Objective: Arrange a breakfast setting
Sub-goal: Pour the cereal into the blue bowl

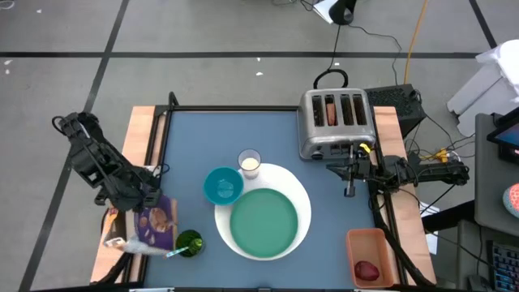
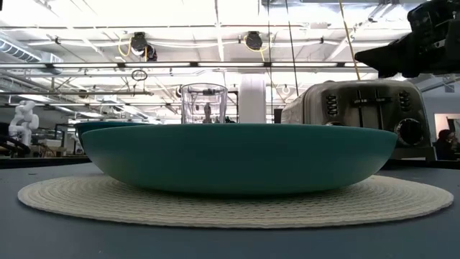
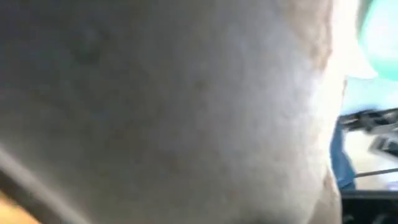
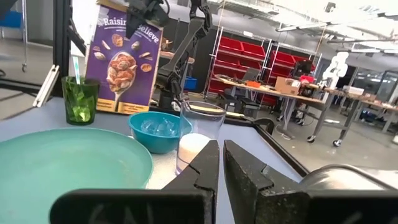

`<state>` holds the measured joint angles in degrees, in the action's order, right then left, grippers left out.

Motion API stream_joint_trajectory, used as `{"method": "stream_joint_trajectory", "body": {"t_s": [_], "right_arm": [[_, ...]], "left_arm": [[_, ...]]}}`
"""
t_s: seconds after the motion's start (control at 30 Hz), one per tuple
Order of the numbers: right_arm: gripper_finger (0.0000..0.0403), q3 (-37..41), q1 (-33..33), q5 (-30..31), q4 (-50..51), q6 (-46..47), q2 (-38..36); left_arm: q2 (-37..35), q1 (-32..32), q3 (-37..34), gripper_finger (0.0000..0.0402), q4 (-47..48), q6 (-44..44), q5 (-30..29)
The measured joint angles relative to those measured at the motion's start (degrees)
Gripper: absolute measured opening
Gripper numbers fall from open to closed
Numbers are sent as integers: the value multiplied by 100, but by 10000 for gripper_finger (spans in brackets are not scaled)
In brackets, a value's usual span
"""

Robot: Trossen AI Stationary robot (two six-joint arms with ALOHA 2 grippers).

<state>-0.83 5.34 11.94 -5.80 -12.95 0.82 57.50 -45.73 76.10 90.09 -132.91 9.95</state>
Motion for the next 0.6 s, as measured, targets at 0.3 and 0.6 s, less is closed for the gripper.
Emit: {"method": "stream_joint_trajectory", "body": {"t_s": [0.3, 0.6], "right_arm": [[18, 1, -1, 0, 0, -533, 0], [18, 0, -1, 0, 0, -568, 0]], "left_arm": [[-306, 92, -9, 6, -10, -55, -279], [-554, 150, -9, 6, -6, -51, -504]]}}
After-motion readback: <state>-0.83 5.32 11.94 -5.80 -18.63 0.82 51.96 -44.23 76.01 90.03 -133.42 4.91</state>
